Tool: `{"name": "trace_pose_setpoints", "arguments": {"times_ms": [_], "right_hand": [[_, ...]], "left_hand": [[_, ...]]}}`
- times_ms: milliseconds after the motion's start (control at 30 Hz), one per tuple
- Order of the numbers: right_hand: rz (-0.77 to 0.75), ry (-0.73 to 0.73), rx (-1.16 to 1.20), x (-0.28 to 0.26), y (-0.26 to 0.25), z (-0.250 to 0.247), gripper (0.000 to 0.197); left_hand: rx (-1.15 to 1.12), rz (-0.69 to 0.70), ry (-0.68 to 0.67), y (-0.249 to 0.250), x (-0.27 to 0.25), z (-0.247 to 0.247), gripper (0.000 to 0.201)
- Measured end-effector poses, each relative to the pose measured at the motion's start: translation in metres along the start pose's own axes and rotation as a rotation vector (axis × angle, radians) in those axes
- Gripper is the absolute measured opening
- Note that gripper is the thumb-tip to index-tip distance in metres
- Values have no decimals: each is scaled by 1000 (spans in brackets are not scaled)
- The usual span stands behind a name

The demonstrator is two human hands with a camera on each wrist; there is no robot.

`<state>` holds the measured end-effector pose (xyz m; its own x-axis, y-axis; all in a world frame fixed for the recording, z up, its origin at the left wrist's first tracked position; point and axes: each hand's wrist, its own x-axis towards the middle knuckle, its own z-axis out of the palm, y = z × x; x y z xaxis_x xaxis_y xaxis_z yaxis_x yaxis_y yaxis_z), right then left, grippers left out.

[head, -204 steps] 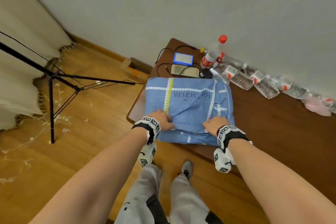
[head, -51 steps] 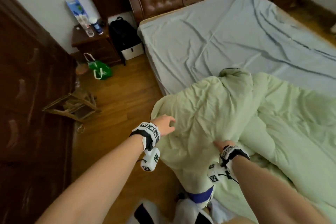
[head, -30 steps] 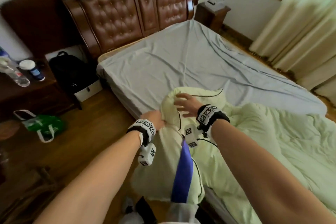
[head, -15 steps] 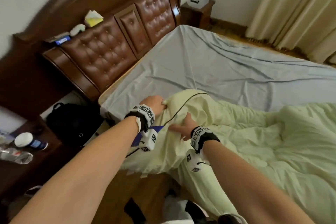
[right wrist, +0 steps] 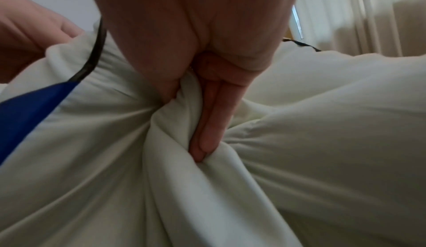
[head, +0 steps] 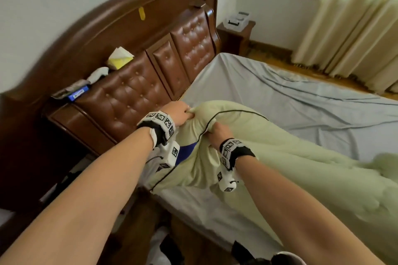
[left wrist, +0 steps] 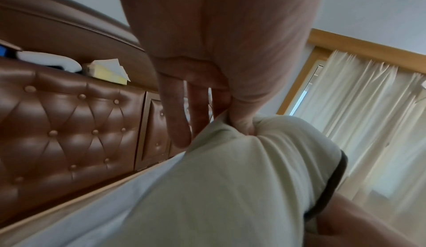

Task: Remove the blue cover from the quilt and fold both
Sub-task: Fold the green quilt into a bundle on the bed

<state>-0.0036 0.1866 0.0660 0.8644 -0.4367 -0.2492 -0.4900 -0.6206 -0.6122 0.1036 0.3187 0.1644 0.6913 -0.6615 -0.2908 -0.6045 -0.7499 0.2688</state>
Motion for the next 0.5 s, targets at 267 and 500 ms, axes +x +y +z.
{"name": "trace_pose_setpoints", "arguments": {"times_ms": [267, 500], "right_hand": [[-57, 20, 128, 133, -188, 56, 26], [253, -224, 262, 152, -158, 107, 70]], "left_hand": [[-63, -65, 101, -196, 86, -115, 32], [-160, -156, -81, -245, 138, -43, 58]]}}
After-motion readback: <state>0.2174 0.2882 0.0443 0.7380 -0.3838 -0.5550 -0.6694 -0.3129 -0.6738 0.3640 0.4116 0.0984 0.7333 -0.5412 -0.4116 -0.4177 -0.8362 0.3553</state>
